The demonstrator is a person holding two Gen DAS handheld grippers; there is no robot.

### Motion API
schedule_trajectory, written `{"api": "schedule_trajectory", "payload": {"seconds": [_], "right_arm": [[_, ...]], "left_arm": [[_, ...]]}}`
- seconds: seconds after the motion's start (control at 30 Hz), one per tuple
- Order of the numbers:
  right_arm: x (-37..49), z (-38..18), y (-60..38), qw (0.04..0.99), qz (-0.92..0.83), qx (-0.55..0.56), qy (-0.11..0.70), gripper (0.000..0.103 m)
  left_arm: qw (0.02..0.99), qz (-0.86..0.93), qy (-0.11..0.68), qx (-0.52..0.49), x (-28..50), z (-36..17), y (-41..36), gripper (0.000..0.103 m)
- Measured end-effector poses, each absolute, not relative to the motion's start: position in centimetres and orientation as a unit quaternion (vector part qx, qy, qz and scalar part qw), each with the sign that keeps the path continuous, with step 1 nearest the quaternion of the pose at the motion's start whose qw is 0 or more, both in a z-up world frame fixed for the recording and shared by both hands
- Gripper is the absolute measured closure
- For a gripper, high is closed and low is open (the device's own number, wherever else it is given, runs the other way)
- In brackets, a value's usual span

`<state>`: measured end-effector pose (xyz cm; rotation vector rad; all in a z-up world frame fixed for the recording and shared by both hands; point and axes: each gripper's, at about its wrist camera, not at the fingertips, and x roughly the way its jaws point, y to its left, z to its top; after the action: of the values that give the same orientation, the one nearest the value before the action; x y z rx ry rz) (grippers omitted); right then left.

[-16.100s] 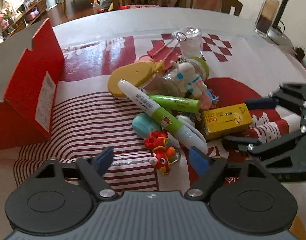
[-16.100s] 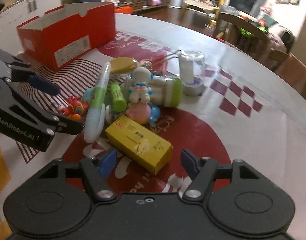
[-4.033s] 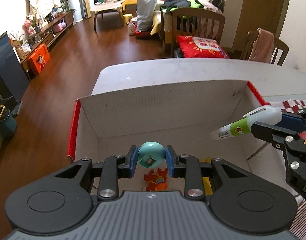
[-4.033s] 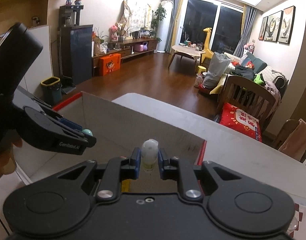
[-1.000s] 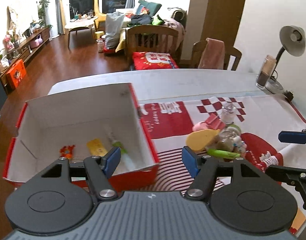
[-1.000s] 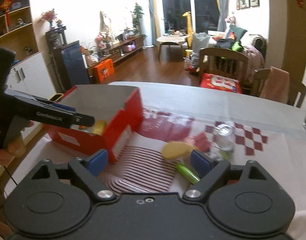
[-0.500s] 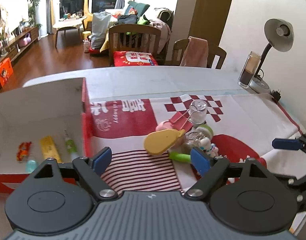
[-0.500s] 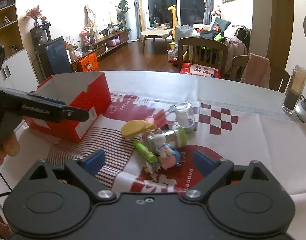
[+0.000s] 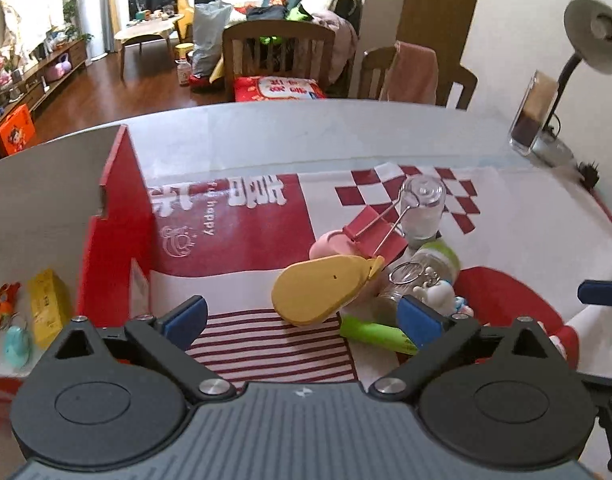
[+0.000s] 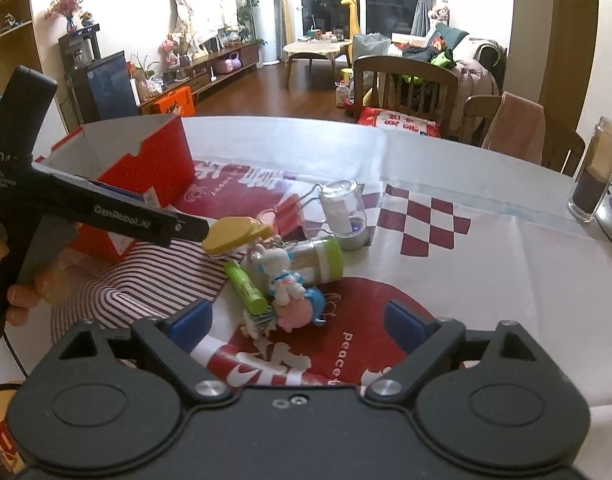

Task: Organize rigid objects
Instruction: 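Move the left gripper toward the yellow tag keychain while the right gripper approaches the white bunny keychain, then close the left gripper on the yellow tag while the right gripper closes on the bunny keychain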

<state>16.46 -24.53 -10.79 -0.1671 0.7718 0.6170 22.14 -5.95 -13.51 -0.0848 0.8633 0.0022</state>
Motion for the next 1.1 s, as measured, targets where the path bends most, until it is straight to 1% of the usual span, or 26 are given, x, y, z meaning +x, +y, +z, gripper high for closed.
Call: {"api": "schedule_trajectory", "payload": {"seconds": [0.3,0.33,0.5,0.73,0.97,1.1], "right_arm": [[19.5,-13.6,-23.2,0.869,0.29,-0.075,0.395,0.03],[19.7,-13.8,-23.0,0.868,0.29,-0.076,0.397,0.031],[20.6,-14.3,-22.0,0.865,0.293,-0.082,0.399,0.041],[21.1,-14.5,-20.5,0.861,0.307,-0.097,0.393,0.047],[21.6,-14.9,-19.6,0.858,0.311,-0.103,0.396,0.059],[21.7,-14.9,-19.2,0.858,0.313,-0.104,0.393,0.061]], "left_arm": [[0.9,0.005,0.436,-0.022,24.4,-16.2,-6.2,0.001],[0.898,0.006,0.439,-0.02,24.6,-16.4,-6.3,0.001],[0.897,0.007,0.443,-0.015,25.4,-17.3,-6.2,0.001],[0.895,0.006,0.445,-0.033,26.4,-18.2,-5.6,0.001],[0.893,-0.016,0.448,-0.041,27.1,-18.9,-5.5,0.002],[0.893,-0.019,0.447,-0.046,27.3,-19.2,-5.3,0.003]]}}
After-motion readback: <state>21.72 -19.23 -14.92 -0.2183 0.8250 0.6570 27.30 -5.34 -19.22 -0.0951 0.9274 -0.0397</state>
